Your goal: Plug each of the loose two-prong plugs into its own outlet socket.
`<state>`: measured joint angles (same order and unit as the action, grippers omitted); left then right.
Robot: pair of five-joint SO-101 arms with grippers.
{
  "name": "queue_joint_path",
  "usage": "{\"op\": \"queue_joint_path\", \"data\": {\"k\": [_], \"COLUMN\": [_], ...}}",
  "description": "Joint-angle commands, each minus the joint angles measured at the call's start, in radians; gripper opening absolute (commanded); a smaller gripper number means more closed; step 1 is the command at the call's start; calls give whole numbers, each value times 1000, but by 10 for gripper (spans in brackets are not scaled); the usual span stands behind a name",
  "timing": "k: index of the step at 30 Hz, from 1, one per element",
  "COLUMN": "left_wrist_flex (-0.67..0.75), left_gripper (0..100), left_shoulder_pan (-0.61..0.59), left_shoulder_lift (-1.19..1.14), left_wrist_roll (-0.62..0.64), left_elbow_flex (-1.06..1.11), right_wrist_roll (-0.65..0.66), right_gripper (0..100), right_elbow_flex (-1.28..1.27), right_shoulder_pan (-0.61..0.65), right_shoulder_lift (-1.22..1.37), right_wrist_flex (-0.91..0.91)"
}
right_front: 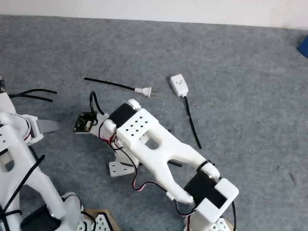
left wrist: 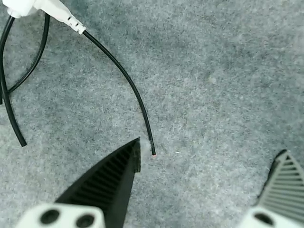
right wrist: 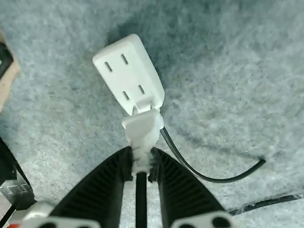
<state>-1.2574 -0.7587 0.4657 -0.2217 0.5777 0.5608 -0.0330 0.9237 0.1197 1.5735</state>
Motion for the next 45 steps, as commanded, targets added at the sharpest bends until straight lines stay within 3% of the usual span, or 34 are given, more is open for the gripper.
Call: {"op": "queue_joint_path", "data": {"k": [1, 9, 24, 34, 45], "left_wrist_flex": [17, 17, 15, 11, 11], "left_gripper": [411, 411, 411, 411, 411], "left_shoulder_pan": [-1, 1, 2, 2, 4], "left_shoulder_lift": [4, 1, 1, 7, 7], "left_wrist_roll": [-2, -2, -2, -2, -2], "left_elbow_flex": [-42, -42, -41, -39, -41], "right_wrist_roll": [8, 5, 9, 43, 40], "right_gripper": [7, 7, 7, 7, 7], "right_elbow_flex": [4, 7, 7, -1, 1], "right_shoulder_pan": [38, 76, 70, 1, 22], "right_shoulder_lift": [-16, -12, -8, -8, -8], "right_wrist_flex": [-7, -4, -39, -35, -41]}}
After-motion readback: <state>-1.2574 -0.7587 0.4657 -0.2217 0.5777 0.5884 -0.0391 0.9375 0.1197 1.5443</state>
